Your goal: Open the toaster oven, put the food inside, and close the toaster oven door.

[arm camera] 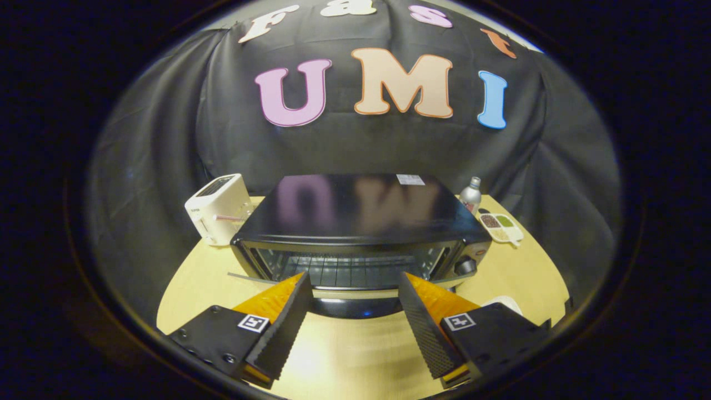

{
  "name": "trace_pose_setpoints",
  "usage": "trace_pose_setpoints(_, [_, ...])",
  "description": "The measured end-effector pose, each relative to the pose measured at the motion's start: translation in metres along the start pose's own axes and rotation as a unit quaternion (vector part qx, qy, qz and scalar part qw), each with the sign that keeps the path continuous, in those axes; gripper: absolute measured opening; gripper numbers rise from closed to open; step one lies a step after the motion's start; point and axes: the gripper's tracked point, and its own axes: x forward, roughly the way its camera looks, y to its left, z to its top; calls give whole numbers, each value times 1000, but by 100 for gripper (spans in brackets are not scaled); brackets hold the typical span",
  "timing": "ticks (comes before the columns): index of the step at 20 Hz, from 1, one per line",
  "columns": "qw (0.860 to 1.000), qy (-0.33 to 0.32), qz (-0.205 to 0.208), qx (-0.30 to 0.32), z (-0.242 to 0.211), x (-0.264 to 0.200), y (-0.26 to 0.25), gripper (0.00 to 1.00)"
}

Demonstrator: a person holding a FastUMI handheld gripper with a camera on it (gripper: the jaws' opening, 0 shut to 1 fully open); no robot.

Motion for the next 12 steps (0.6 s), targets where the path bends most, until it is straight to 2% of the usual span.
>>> trace_pose_setpoints(12, [995, 94, 9, -17, -81, -34, -2, 97])
